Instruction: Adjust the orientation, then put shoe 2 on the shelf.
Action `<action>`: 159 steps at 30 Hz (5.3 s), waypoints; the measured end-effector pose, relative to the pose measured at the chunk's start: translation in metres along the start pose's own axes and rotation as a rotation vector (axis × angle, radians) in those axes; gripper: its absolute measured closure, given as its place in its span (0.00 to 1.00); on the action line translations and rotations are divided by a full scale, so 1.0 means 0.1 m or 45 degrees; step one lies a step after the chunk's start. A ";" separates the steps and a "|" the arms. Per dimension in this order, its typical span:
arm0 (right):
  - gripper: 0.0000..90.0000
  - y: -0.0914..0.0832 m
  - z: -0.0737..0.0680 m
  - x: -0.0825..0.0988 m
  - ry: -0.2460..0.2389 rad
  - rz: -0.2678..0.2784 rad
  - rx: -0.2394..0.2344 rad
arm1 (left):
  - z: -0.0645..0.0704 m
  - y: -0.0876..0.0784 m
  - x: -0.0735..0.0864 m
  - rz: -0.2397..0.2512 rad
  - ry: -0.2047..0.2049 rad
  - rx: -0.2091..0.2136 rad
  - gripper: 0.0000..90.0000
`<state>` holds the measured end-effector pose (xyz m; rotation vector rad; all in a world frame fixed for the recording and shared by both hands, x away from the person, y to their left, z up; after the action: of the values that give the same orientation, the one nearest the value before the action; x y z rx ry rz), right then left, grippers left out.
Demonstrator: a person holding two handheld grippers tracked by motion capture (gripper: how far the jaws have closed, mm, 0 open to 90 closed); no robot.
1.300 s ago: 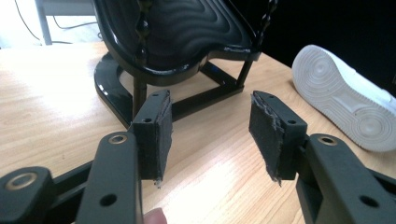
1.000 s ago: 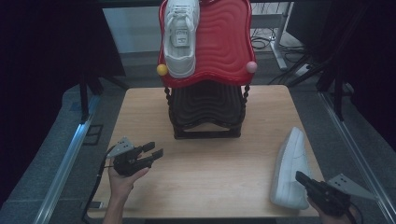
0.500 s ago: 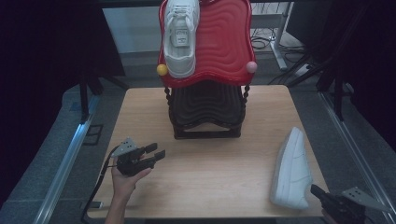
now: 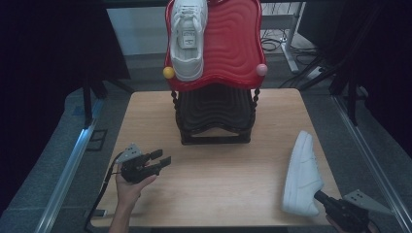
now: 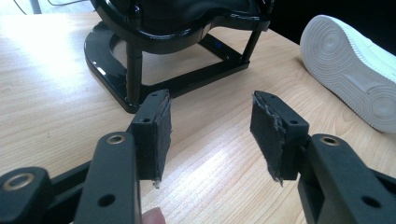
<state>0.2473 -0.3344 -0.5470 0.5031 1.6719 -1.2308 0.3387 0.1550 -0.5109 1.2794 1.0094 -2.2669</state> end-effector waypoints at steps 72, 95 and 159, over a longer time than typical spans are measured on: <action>1.00 0.39 -0.73 -0.42 -0.175 -0.008 -0.108 | -0.02 0.00 0.09 -0.038 -0.014 0.029 0.53; 1.00 0.32 -0.67 -0.74 -0.161 0.132 -0.185 | 0.01 0.07 0.16 -0.075 -0.014 0.040 0.53; 0.91 0.66 0.20 -0.83 0.140 0.299 -0.106 | 0.02 0.06 0.18 -0.057 -0.038 0.052 0.53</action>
<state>0.3445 -0.3081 -0.5076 0.7054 1.6941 -0.9737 0.3313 0.1501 -0.5274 1.2474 0.9963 -2.3443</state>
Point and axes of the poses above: each handheld gripper's, and its own axes: y roughly forward along the jaws, x roughly out of its underside, z roughly to its right, the point moved 10 cm from there along y, roughly forward along the jaws, and after that the axes turned 7 degrees about -y, right-handed, at the moved point
